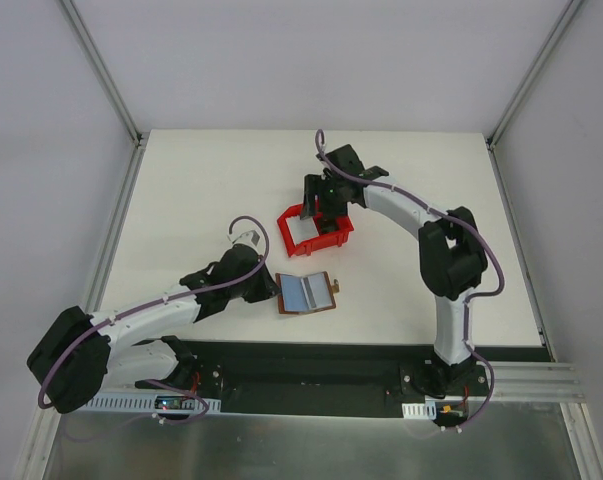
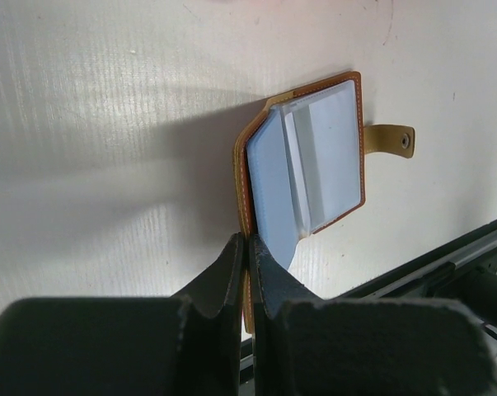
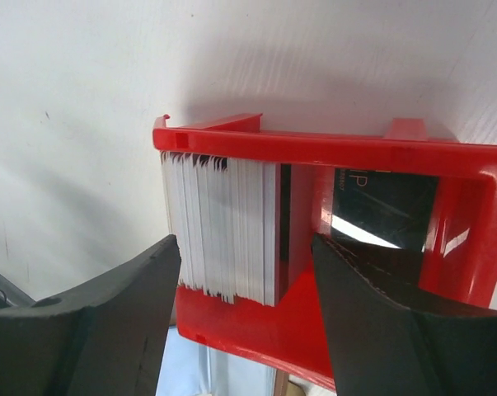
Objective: Put the credit cards into the card holder
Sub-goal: Pick up the credit card from the storage box.
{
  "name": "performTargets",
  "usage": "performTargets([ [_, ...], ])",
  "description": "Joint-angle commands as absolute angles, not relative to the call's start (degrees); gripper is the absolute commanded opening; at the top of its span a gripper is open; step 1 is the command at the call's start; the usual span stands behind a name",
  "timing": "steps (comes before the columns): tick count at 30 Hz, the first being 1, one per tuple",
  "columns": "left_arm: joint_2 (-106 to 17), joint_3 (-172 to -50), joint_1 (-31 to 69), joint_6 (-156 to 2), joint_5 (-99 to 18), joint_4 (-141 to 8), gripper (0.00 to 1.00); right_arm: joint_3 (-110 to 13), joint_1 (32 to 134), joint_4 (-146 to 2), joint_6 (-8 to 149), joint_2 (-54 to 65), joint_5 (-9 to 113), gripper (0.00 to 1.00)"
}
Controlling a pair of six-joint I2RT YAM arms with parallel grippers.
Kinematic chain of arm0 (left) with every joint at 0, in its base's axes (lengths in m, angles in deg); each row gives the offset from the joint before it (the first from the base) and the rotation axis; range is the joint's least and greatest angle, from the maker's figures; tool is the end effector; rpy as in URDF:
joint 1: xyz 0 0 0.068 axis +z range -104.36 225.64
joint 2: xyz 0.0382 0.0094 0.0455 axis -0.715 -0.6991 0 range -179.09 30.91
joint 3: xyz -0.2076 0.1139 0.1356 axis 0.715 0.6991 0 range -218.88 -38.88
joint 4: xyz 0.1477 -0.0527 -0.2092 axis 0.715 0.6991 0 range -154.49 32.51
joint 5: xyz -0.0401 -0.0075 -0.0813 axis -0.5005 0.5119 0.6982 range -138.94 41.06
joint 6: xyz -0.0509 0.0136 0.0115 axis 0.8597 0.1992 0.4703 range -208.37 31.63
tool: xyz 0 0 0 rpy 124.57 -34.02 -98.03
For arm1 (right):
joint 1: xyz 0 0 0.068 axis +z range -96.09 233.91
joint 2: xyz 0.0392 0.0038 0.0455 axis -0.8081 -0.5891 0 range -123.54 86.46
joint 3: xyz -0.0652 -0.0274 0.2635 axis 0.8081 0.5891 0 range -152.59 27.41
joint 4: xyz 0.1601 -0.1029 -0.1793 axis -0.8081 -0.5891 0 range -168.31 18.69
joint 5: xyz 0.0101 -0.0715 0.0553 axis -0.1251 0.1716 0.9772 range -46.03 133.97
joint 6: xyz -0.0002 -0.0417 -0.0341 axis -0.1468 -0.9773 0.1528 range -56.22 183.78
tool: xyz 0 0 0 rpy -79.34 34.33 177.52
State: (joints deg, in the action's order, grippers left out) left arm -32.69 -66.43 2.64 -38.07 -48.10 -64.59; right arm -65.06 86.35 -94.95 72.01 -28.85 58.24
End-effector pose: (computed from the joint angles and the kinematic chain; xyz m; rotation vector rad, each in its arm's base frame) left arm 0.1639 -0.1537 0.1900 -0.1411 2.3520 -0.8859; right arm 0.3809 0.2523 0.2337 -0.6311 2.3605 0.6249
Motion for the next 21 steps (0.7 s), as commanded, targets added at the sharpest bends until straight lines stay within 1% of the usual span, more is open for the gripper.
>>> performTargets([
  [1,-31.3,-65.8,3.3,-38.8,-49.0,-64.7,0.0,-67.7,85.7,-96.0,70.9,-30.0,60.7,0.68],
  [15,-31.4,-65.5,3.5,-38.4,-49.0,-64.7,0.0,-67.7,85.4,-93.8,71.8,-34.1,66.5,0.68],
  [21,-31.5,-65.5,3.5,-38.3,-49.0,-64.7,0.0,-66.0,85.3,-91.3,72.3,-32.7,69.5,0.62],
])
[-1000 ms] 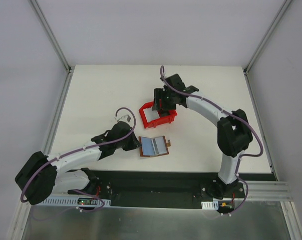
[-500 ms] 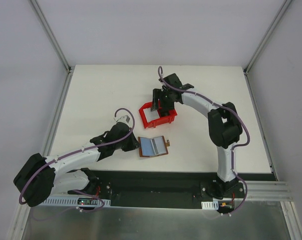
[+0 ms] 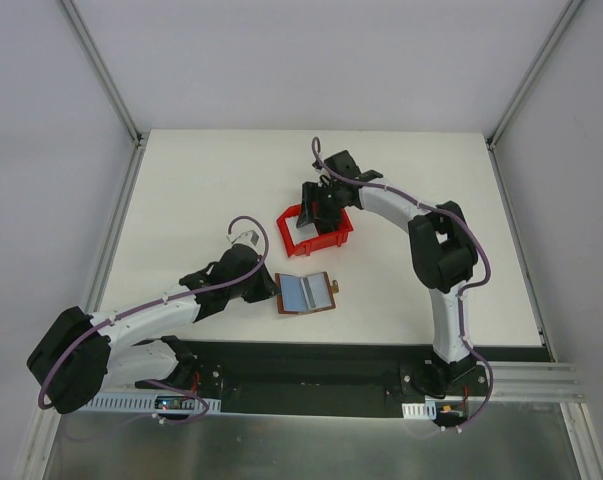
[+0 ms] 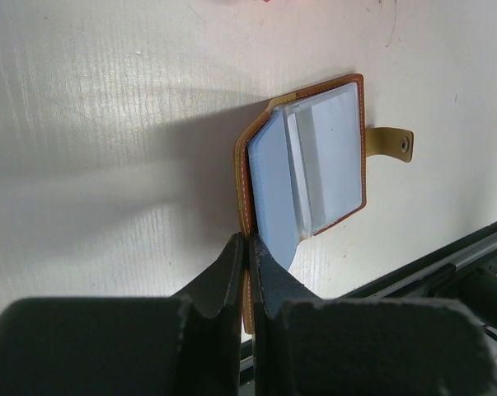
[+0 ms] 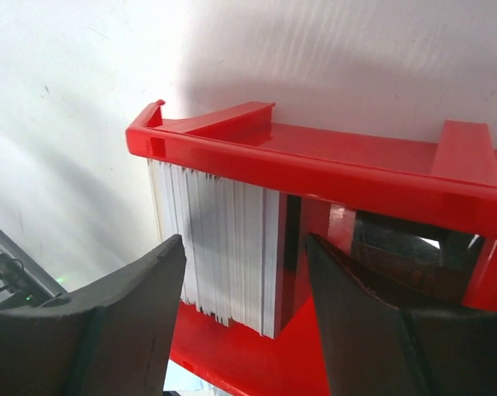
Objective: Put the credit cards into the card holder
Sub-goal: Pick up the credit card from the storage box.
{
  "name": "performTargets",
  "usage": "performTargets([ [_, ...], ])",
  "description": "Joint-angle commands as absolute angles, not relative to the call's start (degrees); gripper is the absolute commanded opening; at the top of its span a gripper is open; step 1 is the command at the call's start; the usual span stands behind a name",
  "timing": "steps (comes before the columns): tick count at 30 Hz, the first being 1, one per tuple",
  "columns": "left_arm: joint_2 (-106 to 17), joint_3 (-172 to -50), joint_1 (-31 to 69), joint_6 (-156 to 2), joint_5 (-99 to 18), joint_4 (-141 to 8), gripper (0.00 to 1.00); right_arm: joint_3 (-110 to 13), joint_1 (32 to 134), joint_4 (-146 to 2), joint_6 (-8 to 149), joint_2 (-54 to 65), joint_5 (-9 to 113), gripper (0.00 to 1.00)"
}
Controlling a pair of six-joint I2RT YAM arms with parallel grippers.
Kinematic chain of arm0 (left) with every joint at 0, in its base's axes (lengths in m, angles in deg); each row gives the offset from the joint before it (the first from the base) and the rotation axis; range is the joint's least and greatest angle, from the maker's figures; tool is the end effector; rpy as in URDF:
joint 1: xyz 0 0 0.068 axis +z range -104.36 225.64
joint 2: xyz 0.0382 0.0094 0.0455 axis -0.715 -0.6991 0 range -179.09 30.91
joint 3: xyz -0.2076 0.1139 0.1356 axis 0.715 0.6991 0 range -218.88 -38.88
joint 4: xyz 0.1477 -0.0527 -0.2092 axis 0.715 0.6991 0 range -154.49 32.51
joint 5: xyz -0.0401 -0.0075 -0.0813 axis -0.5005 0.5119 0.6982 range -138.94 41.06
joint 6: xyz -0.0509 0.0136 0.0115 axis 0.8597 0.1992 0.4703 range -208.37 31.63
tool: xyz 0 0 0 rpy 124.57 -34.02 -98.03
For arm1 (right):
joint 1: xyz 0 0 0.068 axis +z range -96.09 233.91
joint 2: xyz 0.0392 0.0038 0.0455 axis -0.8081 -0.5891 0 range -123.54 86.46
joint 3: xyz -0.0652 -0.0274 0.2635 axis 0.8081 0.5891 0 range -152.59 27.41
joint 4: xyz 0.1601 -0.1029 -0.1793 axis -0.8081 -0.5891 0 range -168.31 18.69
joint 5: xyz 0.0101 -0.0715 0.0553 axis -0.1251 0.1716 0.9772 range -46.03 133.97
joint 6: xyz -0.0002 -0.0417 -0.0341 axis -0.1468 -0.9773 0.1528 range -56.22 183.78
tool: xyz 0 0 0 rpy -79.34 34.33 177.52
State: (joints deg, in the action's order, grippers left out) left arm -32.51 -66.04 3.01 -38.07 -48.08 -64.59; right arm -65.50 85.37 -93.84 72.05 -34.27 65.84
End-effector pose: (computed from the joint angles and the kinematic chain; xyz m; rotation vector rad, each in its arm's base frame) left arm 0.1639 -0.1518 0.1884 -0.1486 2.3539 -0.8805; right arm 0.3924 0.2554 0.1967 -0.6763 2.4251 0.7640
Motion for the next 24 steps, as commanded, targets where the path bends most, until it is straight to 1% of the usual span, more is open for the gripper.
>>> performTargets([
  [1,-31.7,-65.5,3.5,-38.3,-49.0,-64.7,0.0,-66.0,85.3,-90.8,72.3,-32.5,70.3,0.6],
  [2,-31.8,-65.4,3.5,-38.4,-49.0,-64.7,0.0,-65.9,85.3,-90.8,72.5,-32.5,70.6,0.57],
  [15,-31.8,-65.2,3.5,-38.0,-49.0,-64.7,0.0,-64.4,84.9,-90.4,72.7,-30.7,71.5,0.44],
  [21,-31.7,-65.2,3.5,-38.2,-49.0,-64.7,0.0,-63.3,84.4,-90.3,72.8,-29.5,71.5,0.36],
  [24,-31.7,-65.1,3.5,-38.1,-49.0,-64.7,0.0,-63.1,84.5,-90.2,72.7,-29.0,72.0,0.35],
])
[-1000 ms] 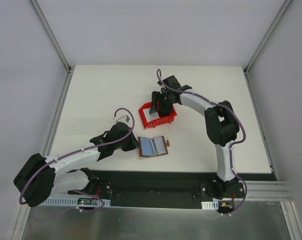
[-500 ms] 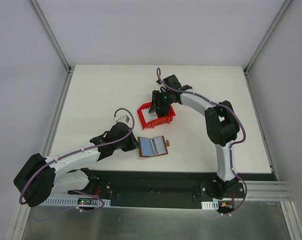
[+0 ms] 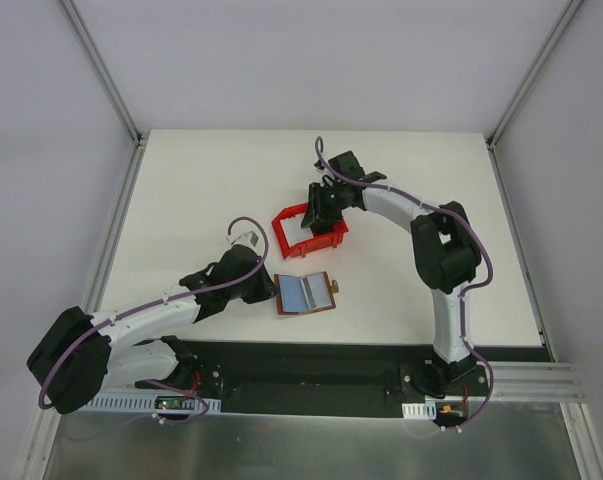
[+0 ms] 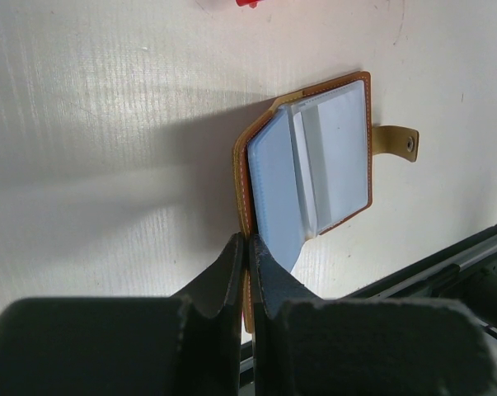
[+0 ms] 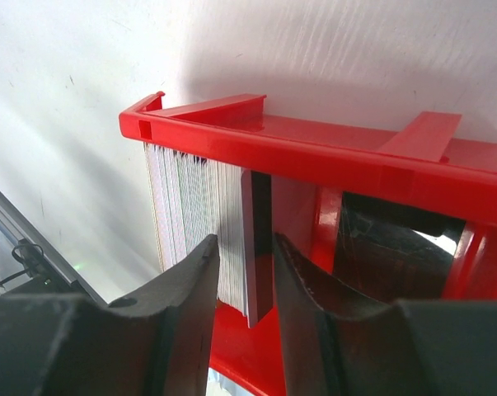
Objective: Put the credit cards into the card holder
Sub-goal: Pick up the credit card from the storage box.
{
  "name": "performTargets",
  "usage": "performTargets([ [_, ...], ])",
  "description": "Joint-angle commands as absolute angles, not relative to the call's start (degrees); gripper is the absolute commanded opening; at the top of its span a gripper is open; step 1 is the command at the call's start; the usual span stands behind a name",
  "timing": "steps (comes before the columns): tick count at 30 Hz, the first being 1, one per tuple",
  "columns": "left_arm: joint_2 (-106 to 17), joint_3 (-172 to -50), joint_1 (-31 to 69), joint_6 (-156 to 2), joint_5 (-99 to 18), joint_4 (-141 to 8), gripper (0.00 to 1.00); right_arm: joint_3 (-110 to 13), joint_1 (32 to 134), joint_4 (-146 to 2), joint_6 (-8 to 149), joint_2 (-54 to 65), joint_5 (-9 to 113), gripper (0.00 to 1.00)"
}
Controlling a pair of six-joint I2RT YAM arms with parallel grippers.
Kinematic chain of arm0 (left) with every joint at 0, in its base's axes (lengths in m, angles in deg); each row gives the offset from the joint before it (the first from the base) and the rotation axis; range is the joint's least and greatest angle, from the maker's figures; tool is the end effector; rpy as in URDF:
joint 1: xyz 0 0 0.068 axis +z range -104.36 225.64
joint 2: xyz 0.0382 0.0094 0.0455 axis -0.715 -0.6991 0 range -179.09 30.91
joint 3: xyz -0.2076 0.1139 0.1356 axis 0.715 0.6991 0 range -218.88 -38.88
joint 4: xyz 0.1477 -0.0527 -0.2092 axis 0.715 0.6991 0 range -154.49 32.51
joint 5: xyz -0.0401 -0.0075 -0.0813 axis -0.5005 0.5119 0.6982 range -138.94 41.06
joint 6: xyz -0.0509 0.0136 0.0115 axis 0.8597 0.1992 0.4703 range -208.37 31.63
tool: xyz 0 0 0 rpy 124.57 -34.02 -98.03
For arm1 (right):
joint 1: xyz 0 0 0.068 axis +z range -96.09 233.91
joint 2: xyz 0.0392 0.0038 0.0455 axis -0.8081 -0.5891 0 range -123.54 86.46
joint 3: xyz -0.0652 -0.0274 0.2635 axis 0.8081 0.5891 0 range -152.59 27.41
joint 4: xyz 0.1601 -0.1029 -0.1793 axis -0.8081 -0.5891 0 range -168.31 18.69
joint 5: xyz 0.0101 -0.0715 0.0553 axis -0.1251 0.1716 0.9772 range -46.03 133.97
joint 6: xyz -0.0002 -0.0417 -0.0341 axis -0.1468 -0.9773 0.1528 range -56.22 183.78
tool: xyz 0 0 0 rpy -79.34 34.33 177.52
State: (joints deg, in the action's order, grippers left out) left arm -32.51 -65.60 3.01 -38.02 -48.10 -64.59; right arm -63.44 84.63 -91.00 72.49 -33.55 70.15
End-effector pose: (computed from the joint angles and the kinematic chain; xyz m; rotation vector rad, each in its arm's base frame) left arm 0.1630 -0.1509 0.1860 -0.1504 2.3612 -0.8750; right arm 0.3919 0.2509 0.1953 -0.6865 2.3948 0.8575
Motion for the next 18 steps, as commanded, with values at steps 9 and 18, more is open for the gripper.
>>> performTargets([
  [9,-31.6,-65.2,3.5,-38.0,-49.0,-64.7,0.0,-63.6,84.2,-90.1,73.2,-28.9,72.6,0.28],
  [18,-31.8,-65.2,3.5,-38.3,-49.0,-64.7,0.0,-63.5,83.8,-90.0,73.5,-28.7,73.0,0.21],
])
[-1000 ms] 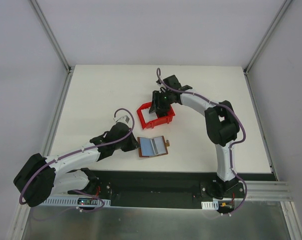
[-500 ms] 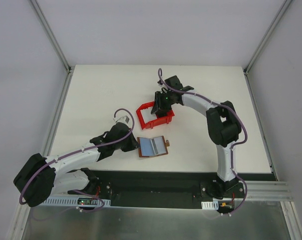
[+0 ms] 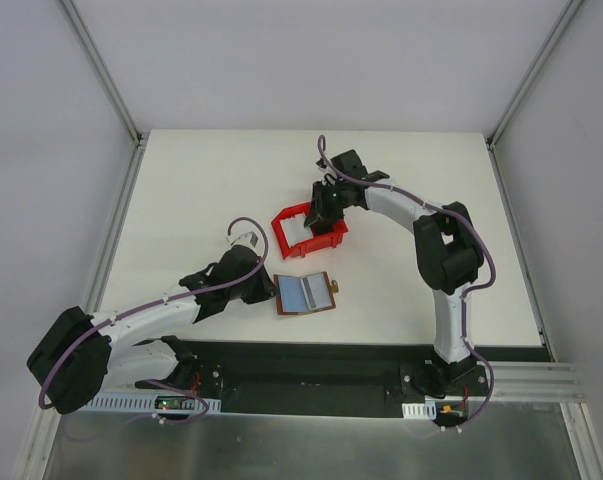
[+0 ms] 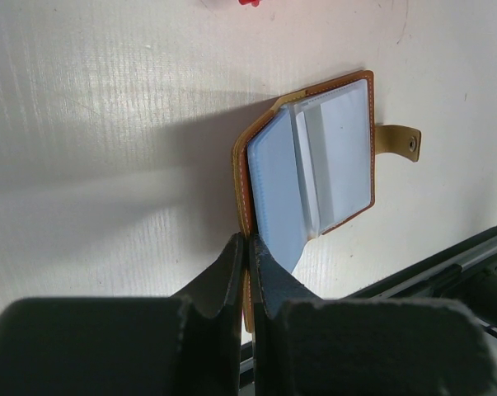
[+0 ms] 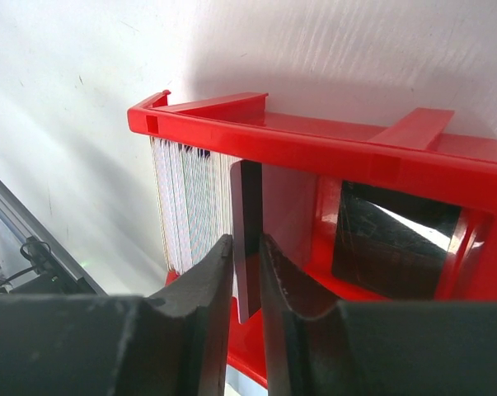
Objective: Put the credit cards into the card holder
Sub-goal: Pick up the credit card from the storage box, then insert the credit card into the card holder.
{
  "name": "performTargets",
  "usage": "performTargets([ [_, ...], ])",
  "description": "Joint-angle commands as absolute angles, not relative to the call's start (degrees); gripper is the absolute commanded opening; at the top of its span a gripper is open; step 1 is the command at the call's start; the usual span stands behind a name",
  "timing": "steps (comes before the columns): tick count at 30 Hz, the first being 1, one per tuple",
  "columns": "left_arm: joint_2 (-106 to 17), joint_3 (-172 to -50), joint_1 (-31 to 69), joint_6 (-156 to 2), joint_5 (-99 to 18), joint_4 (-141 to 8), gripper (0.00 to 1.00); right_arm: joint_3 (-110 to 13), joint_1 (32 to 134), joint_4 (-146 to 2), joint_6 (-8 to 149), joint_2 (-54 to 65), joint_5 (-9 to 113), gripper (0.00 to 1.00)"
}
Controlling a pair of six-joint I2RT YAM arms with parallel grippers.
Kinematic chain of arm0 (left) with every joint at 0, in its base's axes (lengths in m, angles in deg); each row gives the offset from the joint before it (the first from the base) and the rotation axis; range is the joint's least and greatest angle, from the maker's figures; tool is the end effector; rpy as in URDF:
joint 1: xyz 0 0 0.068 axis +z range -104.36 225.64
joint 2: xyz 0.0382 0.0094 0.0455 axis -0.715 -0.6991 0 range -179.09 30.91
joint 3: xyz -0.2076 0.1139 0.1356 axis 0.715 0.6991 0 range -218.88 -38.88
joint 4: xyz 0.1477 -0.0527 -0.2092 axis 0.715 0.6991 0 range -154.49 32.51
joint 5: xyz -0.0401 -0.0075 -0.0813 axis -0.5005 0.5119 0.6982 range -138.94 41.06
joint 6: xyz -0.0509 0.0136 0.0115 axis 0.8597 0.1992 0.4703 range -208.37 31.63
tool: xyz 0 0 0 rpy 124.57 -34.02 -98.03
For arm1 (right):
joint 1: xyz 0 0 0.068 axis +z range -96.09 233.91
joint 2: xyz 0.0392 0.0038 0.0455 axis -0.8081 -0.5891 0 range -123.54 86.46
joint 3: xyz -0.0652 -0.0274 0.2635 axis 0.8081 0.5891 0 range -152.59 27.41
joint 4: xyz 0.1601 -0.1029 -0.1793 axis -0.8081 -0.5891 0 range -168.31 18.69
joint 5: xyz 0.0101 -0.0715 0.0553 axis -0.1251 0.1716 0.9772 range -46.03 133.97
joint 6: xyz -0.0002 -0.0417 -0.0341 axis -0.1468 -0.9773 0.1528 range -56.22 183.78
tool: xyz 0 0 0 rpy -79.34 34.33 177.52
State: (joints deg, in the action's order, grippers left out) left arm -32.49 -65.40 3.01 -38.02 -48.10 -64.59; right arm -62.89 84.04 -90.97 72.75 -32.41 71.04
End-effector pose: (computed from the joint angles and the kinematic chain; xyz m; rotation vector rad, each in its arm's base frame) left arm 0.1626 -0.1505 0.1849 -0.1507 2.3642 -0.8728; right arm 0.3914 0.2457 0.2014 -0.6763 2.3851 0.8752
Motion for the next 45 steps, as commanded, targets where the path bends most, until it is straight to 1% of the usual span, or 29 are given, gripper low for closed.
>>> performTargets([
  [1,-31.9,-65.2,3.5,-38.3,-49.0,-64.7,0.0,-63.5,83.8,-89.9,73.4,-28.5,73.0,0.19],
  [6,-32.0,-65.2,3.6,-38.0,-49.0,-64.7,0.0,-63.2,83.3,-89.9,73.4,-27.6,72.7,0.12],
  [11,-32.1,-65.1,3.5,-38.0,-49.0,-64.7,0.0,-63.4,82.5,-90.4,74.0,-27.4,72.2,0.08],
  [16,-32.2,-65.2,3.6,-37.9,-49.0,-64.7,0.0,-63.5,82.2,-91.6,73.7,-26.8,70.1,0.01],
  [23,-32.3,-64.8,3.5,-37.9,-47.8,-64.7,0.0,-63.0,82.2,-93.0,70.7,-22.4,60.6,0.0],
  [29,-32.5,-64.5,3.6,-37.6,-47.8,-64.7,0.0,-61.1,81.9,-92.5,70.5,-16.1,60.0,0.0],
  [33,-32.5,-63.7,3.5,-37.1,-47.8,-64.8,0.0,-53.7,82.1,-88.1,74.1,-8.5,63.0,0.0],
  [39,-33.5,-62.2,3.5,-36.2,-48.4,-65.4,0.0,-35.2,84.4,-79.4,81.8,5.2,65.8,0.0],
  [45,-34.8,-61.9,3.5,-35.9,-48.6,-65.9,0.0,-20.0,91.5,-68.9,90.6,10.3,65.9,0.0],
])
